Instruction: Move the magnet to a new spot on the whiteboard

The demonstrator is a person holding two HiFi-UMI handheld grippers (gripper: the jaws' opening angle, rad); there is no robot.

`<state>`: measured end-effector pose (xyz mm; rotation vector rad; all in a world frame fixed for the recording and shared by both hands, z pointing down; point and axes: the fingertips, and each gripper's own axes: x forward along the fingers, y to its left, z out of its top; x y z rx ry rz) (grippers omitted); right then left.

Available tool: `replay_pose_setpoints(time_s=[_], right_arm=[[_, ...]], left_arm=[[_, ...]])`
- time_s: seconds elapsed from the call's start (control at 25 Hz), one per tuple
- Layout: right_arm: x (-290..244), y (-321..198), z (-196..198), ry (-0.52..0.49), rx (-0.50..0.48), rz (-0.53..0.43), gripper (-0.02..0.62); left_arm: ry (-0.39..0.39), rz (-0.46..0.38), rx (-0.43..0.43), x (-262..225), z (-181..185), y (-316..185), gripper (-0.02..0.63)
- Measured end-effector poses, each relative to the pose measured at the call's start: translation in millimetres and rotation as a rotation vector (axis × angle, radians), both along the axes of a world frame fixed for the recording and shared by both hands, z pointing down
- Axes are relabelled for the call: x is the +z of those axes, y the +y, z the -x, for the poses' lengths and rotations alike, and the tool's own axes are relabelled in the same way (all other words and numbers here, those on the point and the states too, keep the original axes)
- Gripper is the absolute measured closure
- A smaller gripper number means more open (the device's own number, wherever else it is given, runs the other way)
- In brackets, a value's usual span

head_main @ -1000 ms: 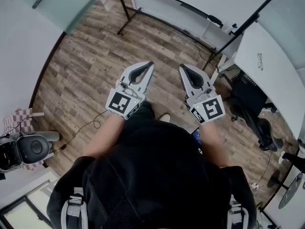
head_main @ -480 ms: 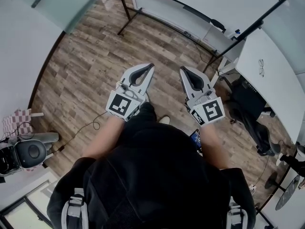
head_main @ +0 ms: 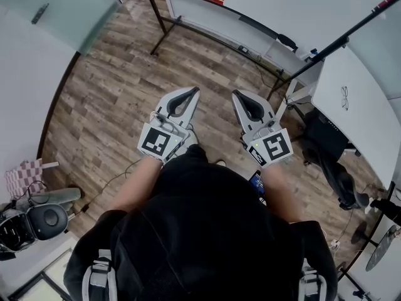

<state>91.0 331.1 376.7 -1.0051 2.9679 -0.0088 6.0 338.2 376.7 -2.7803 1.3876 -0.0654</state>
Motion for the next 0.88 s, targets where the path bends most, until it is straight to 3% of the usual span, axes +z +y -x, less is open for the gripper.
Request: replay_pose_setpoints(time_s=[0.6, 0.88], right_arm=[[1, -98, 100, 0.034, 0.027, 0.025, 0.594], [7, -120, 133, 0.054, 0.055, 0.03, 0.594]], left_arm=[[0.014, 0.019, 0.05, 3, 91, -106, 0.604], [0.053, 0.04, 0.076, 10, 124, -128, 0.604]])
